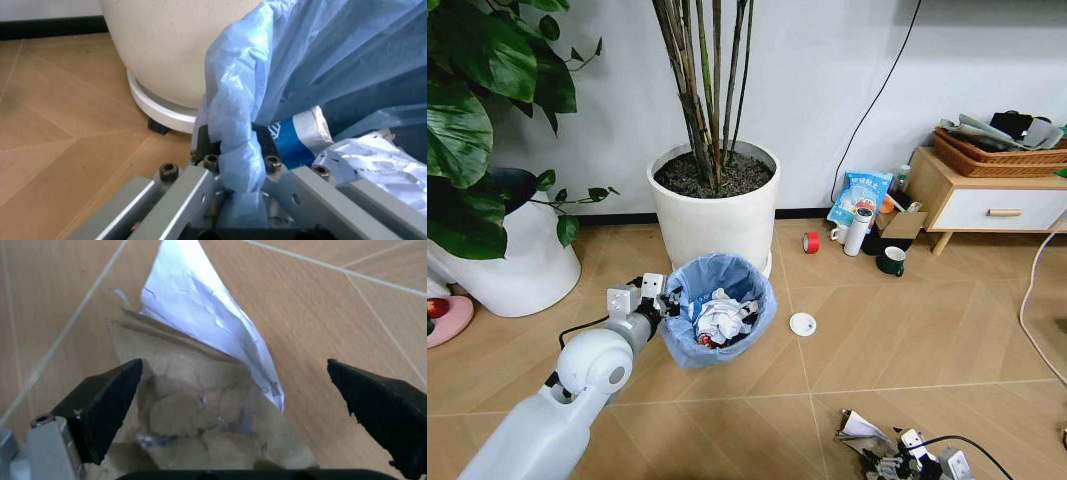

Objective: Pick up the trash bin and place the garbage on the floor into it.

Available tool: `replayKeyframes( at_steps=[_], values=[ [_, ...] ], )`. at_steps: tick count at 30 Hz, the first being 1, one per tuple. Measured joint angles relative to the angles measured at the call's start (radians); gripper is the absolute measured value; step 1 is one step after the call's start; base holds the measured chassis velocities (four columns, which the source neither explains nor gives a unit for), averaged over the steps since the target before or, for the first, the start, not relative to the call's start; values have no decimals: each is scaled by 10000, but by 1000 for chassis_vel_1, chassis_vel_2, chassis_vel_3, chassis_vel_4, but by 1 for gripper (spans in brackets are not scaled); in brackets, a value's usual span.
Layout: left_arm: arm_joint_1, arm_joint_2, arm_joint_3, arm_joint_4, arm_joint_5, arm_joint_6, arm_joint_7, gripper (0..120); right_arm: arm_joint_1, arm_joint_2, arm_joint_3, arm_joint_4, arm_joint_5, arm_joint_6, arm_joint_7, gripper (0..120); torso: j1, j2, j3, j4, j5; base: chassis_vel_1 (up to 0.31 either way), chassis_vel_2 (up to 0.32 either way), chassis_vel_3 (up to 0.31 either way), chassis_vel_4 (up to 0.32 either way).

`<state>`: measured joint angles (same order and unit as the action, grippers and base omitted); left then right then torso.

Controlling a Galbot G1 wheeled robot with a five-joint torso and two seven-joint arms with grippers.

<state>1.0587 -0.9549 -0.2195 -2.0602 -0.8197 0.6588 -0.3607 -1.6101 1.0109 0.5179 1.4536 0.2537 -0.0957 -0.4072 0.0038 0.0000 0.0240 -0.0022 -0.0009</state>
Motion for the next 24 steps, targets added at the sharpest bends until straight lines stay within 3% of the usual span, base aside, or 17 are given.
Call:
replayKeyframes(
  at_steps=[8,20,24],
  values=[
    [-34,46,7,-44,-38,0,16,0,416,297,-165,-453,35,-278,122,95,0,0,0,0,2,0,0,0,0],
    [-42,148,-22,-142,-109,-7,19,0,521,608,-81,-908,-68,-76,369,50,0,0,0,0,2,0,0,0,0],
    [-41,148,-17,-148,-110,-7,18,0,475,577,-27,-912,29,-62,503,39,0,0,0,0,-1,0,0,0,0]
  ],
)
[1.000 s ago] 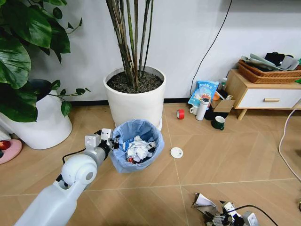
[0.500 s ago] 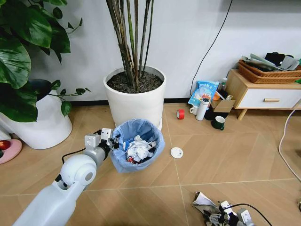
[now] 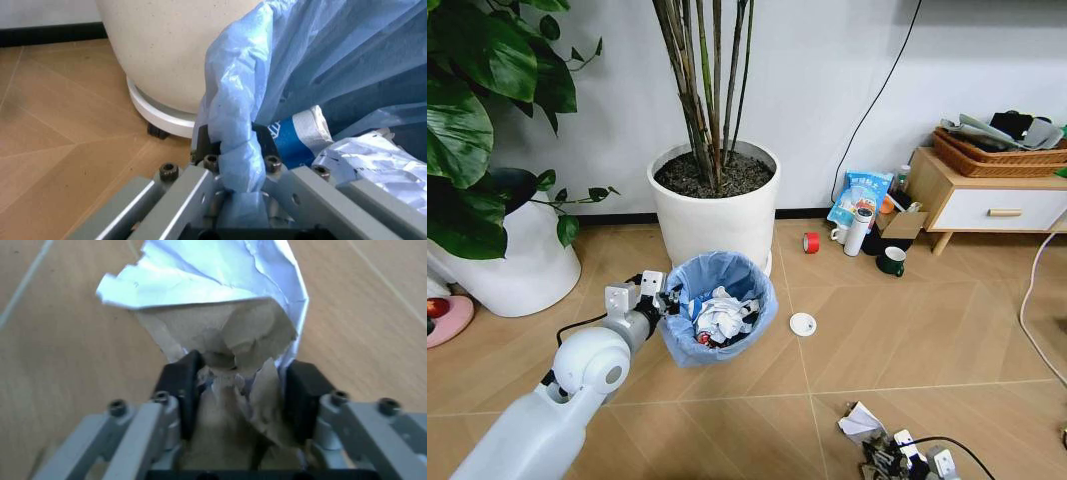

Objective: Pick up the trash bin and place the garbage on the floor into it.

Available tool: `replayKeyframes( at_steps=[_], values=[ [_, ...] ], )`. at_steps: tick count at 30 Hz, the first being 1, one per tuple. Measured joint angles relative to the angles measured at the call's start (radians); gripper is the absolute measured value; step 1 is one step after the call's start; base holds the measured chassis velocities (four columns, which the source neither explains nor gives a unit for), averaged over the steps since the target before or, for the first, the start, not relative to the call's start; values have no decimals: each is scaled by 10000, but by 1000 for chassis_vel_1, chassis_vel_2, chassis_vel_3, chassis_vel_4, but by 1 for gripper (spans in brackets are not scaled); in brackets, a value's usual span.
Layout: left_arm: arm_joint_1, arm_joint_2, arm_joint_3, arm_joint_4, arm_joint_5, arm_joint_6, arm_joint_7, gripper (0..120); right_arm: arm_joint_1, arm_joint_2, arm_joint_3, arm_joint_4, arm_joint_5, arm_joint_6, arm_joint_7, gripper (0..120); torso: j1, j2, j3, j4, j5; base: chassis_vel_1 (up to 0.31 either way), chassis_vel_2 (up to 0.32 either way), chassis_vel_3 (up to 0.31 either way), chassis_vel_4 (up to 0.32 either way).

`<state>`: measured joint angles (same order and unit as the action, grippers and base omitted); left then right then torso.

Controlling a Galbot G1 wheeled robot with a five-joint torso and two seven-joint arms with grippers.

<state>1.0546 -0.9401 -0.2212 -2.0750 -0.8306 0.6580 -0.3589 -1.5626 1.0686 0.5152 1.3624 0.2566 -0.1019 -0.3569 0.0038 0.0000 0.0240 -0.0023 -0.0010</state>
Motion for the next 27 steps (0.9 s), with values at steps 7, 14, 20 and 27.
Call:
replayKeyframes(
  at_steps=[7,14,20,27],
  values=[
    [0,-36,6,-1,10,0,-5,0,18,226,198,379,556,5,622,14,0,0,0,-1,6,0,0,0,0],
    [70,-71,18,-57,25,1,-37,0,170,-47,725,1671,1482,-109,1023,0,0,-2,1,-1,4,0,0,0,0],
    [42,33,96,-6,-46,1,-122,0,344,-779,1378,4130,2684,-822,1602,0,0,-1,1,0,-3,0,0,0,0],
    [-9,117,361,134,-170,-31,-244,0,1431,-1508,1347,7312,4534,-2085,3187,0,1,-1,1,-1,-4,0,0,0,0]
  ],
)
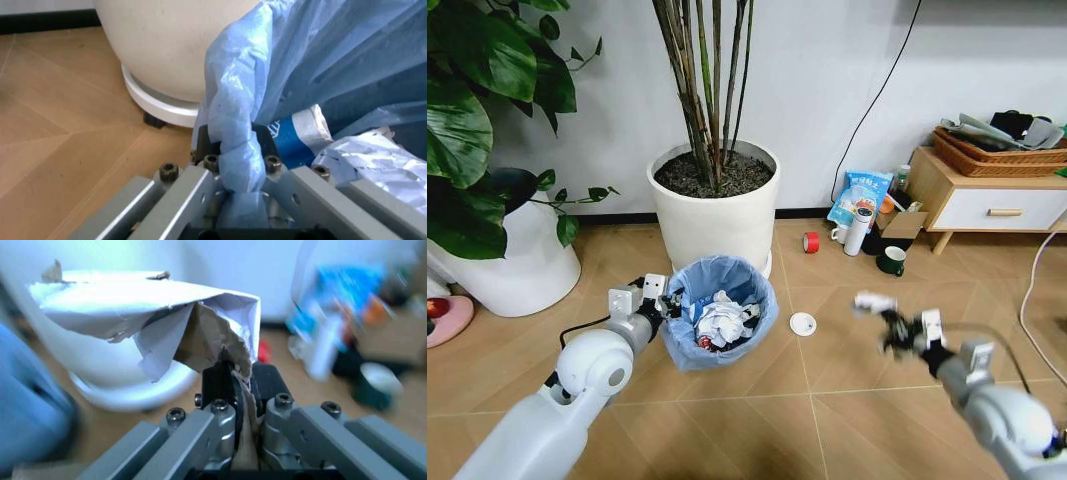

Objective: Pick up the trash bin and place the garbage on the floor into it.

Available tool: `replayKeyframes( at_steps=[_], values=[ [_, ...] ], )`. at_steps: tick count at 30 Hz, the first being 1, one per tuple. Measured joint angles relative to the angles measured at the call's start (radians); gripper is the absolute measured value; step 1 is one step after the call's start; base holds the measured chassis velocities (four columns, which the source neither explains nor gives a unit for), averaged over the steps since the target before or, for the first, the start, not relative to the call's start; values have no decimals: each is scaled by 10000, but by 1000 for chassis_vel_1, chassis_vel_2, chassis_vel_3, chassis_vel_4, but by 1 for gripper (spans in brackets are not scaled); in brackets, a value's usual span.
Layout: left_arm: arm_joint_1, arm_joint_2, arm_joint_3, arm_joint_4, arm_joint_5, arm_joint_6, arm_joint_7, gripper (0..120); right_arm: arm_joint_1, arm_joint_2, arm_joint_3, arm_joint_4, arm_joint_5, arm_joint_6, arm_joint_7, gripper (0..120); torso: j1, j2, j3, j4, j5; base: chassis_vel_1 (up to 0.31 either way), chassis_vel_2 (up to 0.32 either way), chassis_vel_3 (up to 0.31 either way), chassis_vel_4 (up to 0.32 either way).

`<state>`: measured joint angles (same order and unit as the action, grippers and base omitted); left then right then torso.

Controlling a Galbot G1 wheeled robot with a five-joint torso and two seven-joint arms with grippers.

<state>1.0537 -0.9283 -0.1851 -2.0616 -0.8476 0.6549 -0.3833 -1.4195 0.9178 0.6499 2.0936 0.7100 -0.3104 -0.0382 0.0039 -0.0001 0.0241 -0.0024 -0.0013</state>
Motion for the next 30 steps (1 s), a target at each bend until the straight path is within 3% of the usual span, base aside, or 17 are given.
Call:
replayKeyframes(
  at_steps=[4,12,18,22,30],
  values=[
    [-36,266,194,60,-128,-42,-8,0,1347,-392,-987,1235,1249,-466,850,0,0,0,1,4,4,0,0,0,0],
    [-571,246,472,504,-333,-41,196,0,3101,-1062,-2354,2005,2663,-861,1132,0,0,0,0,-2,4,0,0,0,0],
    [-872,106,693,764,-332,-48,349,0,4027,-1316,-3425,1954,3161,-859,1010,0,0,0,0,0,3,0,0,0,0],
    [-1417,-137,1107,1025,-435,-92,346,0,5076,-1136,-4943,1487,3236,-849,873,0,0,-1,1,1,6,0,0,0,0],
    [-1738,-337,1299,1203,-495,-107,229,0,5609,-829,-6082,912,2784,-845,817,1,0,-1,0,1,5,0,0,0,0]
  ],
)
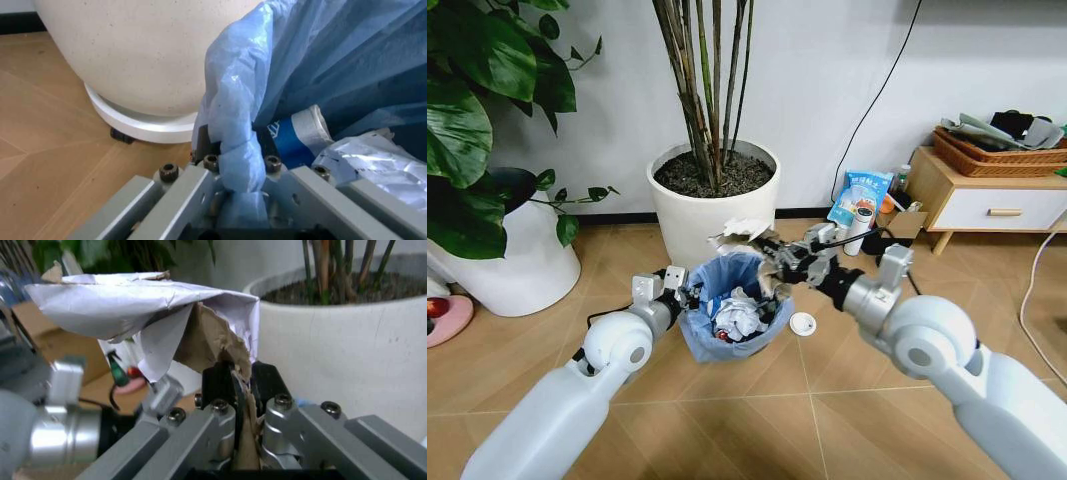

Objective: Pick up the trash bin and place the garbage on the floor into it.

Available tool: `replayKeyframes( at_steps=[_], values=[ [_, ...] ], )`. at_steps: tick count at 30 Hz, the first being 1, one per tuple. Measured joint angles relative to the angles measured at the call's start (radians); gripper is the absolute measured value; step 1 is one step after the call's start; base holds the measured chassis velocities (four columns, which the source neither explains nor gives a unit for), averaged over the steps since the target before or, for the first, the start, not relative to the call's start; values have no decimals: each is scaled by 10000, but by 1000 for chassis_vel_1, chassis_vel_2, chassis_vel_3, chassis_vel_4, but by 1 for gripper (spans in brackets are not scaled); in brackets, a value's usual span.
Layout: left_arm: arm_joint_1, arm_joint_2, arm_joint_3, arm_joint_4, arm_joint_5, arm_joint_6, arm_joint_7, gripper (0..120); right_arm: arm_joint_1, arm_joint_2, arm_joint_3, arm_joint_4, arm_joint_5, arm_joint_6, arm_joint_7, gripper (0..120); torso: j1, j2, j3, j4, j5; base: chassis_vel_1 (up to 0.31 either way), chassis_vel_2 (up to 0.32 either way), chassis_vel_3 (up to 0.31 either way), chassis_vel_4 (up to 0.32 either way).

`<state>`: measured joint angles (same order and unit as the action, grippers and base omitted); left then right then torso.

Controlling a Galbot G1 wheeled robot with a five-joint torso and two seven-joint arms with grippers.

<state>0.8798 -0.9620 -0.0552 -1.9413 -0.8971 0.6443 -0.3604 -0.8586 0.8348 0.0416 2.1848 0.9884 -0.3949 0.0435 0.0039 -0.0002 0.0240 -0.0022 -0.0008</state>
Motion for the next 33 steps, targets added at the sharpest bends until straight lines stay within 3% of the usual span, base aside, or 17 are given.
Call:
replayKeyframes(
  at_steps=[5,10,13,15,20,22,28,33],
  values=[
    [-22,-48,8,23,-2,1,-18,0,-21,10,-190,-283,-480,6,-56,14,0,0,0,-1,2,0,0,0,0],
    [-18,-183,19,58,35,12,-46,0,111,66,-322,-457,-651,40,-58,36,0,0,0,0,1,0,0,0,0],
    [-18,-214,19,63,45,17,-50,0,158,66,-342,-488,-653,50,-58,43,0,1,0,0,2,0,0,0,0],
    [-30,-250,15,85,55,20,-58,0,192,50,-348,-513,-653,71,-58,55,0,2,0,0,1,0,0,0,0],
    [-31,-285,10,90,68,23,-74,0,205,26,-343,-515,-653,97,-58,67,0,1,0,0,1,0,0,0,0],
    [-31,-309,18,90,76,25,-101,0,204,22,-311,-499,-653,107,-58,79,0,2,-1,-1,2,0,0,0,0],
    [-83,-341,53,86,77,42,-152,0,103,-91,-256,-425,-653,147,-71,98,0,2,0,-1,0,0,0,0,0],
    [-81,-350,58,86,77,46,-192,0,-2,-66,12,-442,-637,160,-28,100,-2,2,0,1,1,0,0,0,0]
  ],
)
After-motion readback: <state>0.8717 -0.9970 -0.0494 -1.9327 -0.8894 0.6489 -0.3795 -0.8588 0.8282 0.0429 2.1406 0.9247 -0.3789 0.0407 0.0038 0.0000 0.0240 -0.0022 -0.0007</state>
